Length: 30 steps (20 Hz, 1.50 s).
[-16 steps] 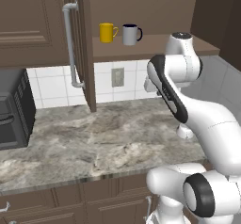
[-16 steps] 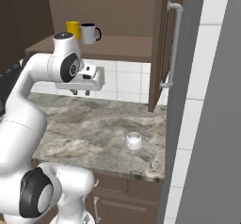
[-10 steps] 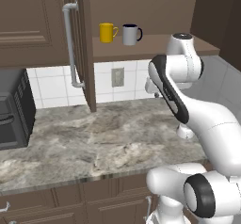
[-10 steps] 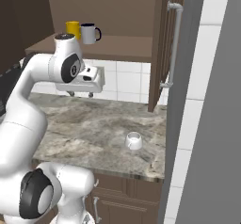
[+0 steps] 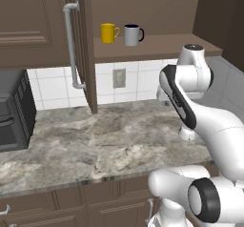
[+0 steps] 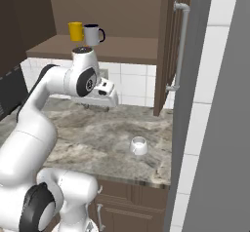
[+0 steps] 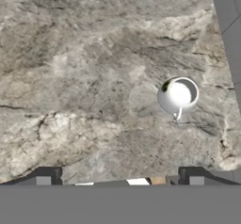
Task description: Pick the mug on the counter and place it in the cabinet with the handle facing the right, like the mugs already inside.
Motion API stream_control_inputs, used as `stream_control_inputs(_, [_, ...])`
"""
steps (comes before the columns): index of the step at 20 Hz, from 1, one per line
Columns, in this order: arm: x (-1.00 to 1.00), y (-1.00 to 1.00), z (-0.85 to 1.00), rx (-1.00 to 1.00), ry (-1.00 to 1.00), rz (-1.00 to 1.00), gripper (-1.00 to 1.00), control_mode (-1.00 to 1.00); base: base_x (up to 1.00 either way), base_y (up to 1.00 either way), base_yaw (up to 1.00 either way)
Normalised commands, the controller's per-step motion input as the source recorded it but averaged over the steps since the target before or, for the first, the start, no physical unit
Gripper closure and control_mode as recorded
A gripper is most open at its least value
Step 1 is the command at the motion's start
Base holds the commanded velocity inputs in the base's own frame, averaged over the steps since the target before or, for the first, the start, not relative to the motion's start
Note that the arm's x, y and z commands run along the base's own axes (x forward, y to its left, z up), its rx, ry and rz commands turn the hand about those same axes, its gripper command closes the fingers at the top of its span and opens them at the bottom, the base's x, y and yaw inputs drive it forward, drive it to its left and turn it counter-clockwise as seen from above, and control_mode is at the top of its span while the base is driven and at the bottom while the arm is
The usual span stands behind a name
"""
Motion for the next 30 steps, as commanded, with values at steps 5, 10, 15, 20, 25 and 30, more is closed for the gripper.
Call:
stream_control_inputs(5, [-0.01,-0.43,-0.51,0.00,0.00,-0.13,-1.00,-1.00,0.00,0.00,0.00])
stream_control_inputs(10, [0.00,-0.47,-0.54,0.00,0.01,-0.09,-1.00,-1.00,0.00,0.00,0.00])
stream_control_inputs(15, [0.04,-0.33,-0.48,0.00,0.05,-0.04,-1.00,-1.00,0.00,0.00,0.00])
stream_control_inputs(20, [0.07,-0.26,-0.40,0.01,0.03,0.00,-1.00,-1.00,0.00,0.00,0.00])
stream_control_inputs(25, [0.06,-0.22,-0.26,0.01,0.01,0.00,-1.00,-1.00,0.00,0.00,0.00])
stream_control_inputs(30, [0.00,-0.06,-0.31,0.00,0.05,0.00,-1.00,-1.00,0.00,0.00,0.00])
